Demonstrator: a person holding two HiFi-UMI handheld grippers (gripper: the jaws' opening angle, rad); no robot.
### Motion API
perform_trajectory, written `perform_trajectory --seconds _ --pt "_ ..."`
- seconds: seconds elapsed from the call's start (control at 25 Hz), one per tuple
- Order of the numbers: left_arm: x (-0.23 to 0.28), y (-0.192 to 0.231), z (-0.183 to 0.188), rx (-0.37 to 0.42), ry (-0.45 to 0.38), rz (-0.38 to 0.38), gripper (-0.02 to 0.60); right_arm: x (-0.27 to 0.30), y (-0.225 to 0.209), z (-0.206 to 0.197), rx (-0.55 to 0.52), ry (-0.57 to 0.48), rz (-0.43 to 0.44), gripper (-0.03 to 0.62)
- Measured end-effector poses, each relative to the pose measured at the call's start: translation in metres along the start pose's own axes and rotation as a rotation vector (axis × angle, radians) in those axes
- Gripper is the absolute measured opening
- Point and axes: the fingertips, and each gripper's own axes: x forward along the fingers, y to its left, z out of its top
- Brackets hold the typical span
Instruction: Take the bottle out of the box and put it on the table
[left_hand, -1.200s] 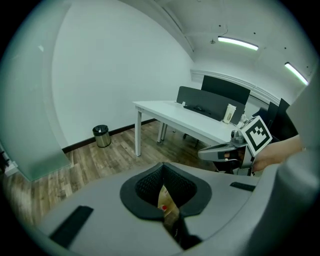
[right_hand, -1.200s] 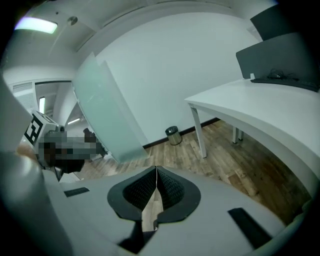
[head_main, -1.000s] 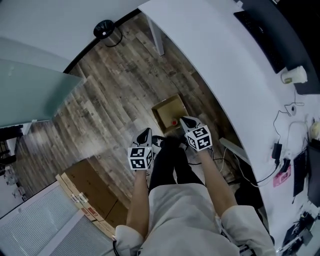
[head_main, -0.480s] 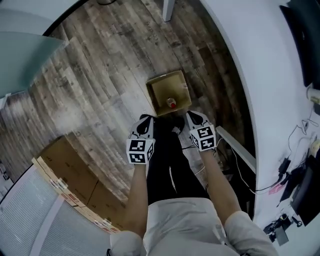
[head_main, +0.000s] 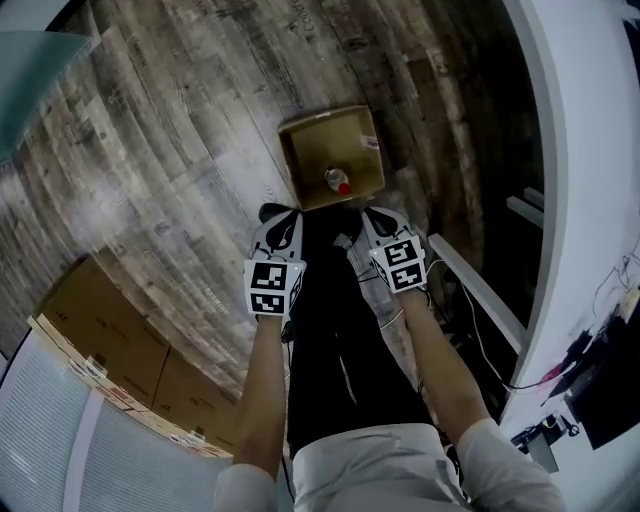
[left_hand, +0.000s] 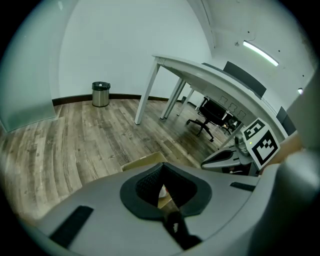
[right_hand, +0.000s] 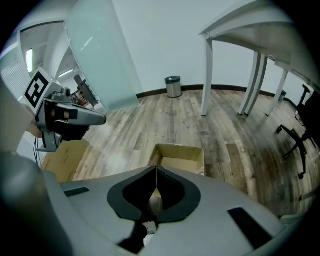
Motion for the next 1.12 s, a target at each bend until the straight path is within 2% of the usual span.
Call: perform_trajectory --seconds 0.4,0.6,0.72,0.76,1.12 --pt "0.079 0.010 -0.075 0.028 0.054 -0.060 0.014 0.097 -0.014 -0.056 -0.041 0.063 -0.009 0.048" --pt "0.104 0.013 -0.102 0.033 0.064 -0.081 0.014 0.138 -0.023 -0.080 -0.069 0.112 0.001 0.148" --pt "0.116 0.016 -0.112 0.045 0.064 -0.089 0.013 0.161 -0.031 -0.093 -0.089 0.169 -0.004 0.241" --pt "0.119 0.019 -0.115 0.046 0.064 -0.089 0.013 0.167 -0.032 -0.096 -0.097 0.182 -0.003 0.250" --pt "0.132 0.036 -0.131 0.024 0.047 -0.070 0.013 0.212 -0.031 -0.112 -0.167 0.258 0.013 0.237"
